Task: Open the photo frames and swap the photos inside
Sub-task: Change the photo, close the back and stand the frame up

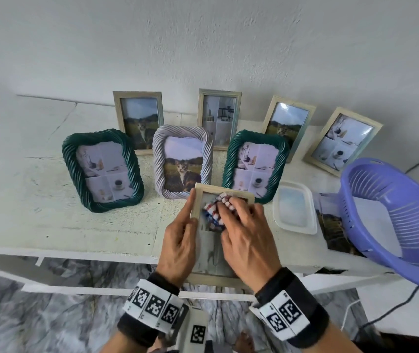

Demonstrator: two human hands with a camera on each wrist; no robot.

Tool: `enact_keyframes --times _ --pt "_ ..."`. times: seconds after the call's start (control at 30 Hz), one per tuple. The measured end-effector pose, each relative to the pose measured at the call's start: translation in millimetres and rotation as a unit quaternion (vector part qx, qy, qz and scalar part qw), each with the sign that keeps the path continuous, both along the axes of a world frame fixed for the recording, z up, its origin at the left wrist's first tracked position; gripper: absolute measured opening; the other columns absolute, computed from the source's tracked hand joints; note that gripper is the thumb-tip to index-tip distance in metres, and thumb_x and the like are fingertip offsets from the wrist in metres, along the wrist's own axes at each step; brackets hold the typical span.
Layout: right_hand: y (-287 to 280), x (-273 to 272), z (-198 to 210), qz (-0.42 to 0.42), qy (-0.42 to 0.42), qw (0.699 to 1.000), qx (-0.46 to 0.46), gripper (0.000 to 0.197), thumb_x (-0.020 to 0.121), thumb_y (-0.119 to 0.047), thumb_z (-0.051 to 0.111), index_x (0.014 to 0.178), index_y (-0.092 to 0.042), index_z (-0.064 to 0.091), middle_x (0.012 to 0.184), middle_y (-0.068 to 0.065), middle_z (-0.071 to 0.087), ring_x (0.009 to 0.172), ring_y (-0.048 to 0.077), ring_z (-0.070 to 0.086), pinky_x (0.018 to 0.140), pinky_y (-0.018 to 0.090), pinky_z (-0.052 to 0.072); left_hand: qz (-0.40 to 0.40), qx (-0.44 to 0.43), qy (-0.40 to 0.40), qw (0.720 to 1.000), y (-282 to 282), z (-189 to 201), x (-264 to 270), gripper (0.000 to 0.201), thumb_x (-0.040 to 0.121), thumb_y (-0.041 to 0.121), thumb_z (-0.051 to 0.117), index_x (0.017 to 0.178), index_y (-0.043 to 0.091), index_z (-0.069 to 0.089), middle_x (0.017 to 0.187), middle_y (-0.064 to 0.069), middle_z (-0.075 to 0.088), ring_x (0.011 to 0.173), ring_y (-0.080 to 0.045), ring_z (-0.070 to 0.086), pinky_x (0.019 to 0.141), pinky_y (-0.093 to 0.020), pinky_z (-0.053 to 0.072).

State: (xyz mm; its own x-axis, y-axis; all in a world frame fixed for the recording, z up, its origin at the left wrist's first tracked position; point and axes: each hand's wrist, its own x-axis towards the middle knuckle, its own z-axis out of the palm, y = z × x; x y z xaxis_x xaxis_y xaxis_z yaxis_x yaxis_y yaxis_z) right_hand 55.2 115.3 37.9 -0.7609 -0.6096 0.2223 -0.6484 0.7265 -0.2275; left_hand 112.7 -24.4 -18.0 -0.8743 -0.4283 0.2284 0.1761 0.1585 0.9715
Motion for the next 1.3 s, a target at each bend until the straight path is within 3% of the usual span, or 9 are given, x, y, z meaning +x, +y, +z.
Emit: enact_keyframes --times 0.07,0.1,0.2,0.3,0.53,0.77,0.97,1.17,1.3 --pt "-0.6 10.8 -4.7 0.047 -0.013 0.999 0.004 0.049 0.081 -0.020 0.049 0.129 -0.014 0.058 0.138 0.003 0.047 0.103 0.021 0.043 0.092 0.031 0.046 -0.011 0.009 -0.003 1.000 -3.2 0.9 0.7 0.054 0.096 0.028 0.036 0.149 0.026 0.035 0.083 0.005 0.066 0.073 -0.013 0.062 0.072 -0.030 0.050" --pt "3.6 16.0 -6.7 0.075 -0.016 0.997 0.011 0.046 0.082 -0.021 0.049 0.127 -0.016 0.059 0.139 0.001 0.047 0.102 0.020 0.042 0.091 0.031 0.046 -0.013 0.013 -0.009 1.000 -4.2 0.3 1.9 0.054 0.094 0.030 0.037 0.149 0.027 0.036 0.088 0.001 0.067 0.080 -0.016 0.064 0.078 -0.033 0.050" --pt "19.4 15.3 -3.7 0.110 0.012 0.993 0.030 0.037 0.081 -0.021 0.054 0.116 -0.018 0.064 0.134 -0.001 0.054 0.097 0.019 0.043 0.082 0.035 0.051 -0.008 0.022 -0.012 1.000 0.1 -0.4 6.4 0.055 0.094 0.034 0.039 0.148 0.029 0.037 0.061 0.003 0.037 0.054 -0.017 0.034 0.053 -0.032 0.032" --pt "17.7 1.8 3.3 0.048 0.026 0.998 0.036 0.044 0.076 -0.018 0.064 0.120 -0.018 0.063 0.133 0.000 0.054 0.094 0.020 0.043 0.076 0.035 0.049 -0.002 0.019 -0.013 1.000 5.9 -3.7 7.1 0.053 0.095 0.035 0.039 0.148 0.031 0.037 0.058 -0.002 0.027 0.050 -0.018 0.023 0.052 -0.026 0.025" --pt "23.7 26.0 1.8 0.140 0.050 0.987 0.065 0.036 0.078 -0.024 0.055 0.112 -0.015 0.065 0.131 0.004 0.056 0.096 0.018 0.042 0.079 0.034 0.049 0.023 0.029 -0.012 0.999 1.5 2.7 5.8 0.052 0.095 0.025 0.039 0.147 0.028 0.039 0.057 0.008 0.032 0.051 -0.013 0.029 0.049 -0.027 0.027" --pt "21.3 -2.2 17.2 0.013 0.087 0.994 0.060 0.045 0.075 -0.022 0.065 0.119 -0.014 0.064 0.128 0.003 0.057 0.089 0.023 0.044 0.070 0.035 0.040 0.031 0.009 -0.013 0.999 2.9 10.6 -0.6 0.053 0.098 0.016 0.035 0.148 0.030 0.036 0.055 0.009 0.027 0.049 -0.013 0.023 0.049 -0.022 0.024" --pt "36.2 27.6 1.3 0.159 0.053 0.984 0.058 0.037 0.082 -0.025 0.042 0.105 -0.015 0.070 0.119 0.003 0.062 0.091 0.016 0.041 0.074 0.033 0.048 0.035 0.023 -0.028 0.999 -11.2 12.2 -0.2 0.053 0.096 0.018 0.036 0.148 0.026 0.037 0.052 0.010 0.032 0.047 -0.009 0.028 0.045 -0.020 0.027" --pt "23.9 -7.0 19.1 0.041 0.065 0.995 0.061 0.041 0.080 -0.027 0.049 0.116 -0.016 0.066 0.128 0.003 0.058 0.092 0.022 0.043 0.074 0.035 0.042 0.025 0.030 -0.027 0.999 0.0 14.9 1.7 0.052 0.096 0.022 0.038 0.147 0.030 0.039 0.058 0.002 0.027 0.050 -0.014 0.024 0.048 -0.025 0.023" --pt "23.7 31.6 3.8 0.179 0.034 0.983 0.028 0.029 0.077 -0.018 0.058 0.104 -0.016 0.071 0.123 0.000 0.060 0.092 0.018 0.042 0.079 0.034 0.049 0.020 0.044 -0.043 0.998 -7.2 15.6 0.6 0.051 0.096 0.022 0.037 0.147 0.029 0.039 0.056 0.001 0.034 0.050 -0.014 0.035 0.047 -0.030 0.035"
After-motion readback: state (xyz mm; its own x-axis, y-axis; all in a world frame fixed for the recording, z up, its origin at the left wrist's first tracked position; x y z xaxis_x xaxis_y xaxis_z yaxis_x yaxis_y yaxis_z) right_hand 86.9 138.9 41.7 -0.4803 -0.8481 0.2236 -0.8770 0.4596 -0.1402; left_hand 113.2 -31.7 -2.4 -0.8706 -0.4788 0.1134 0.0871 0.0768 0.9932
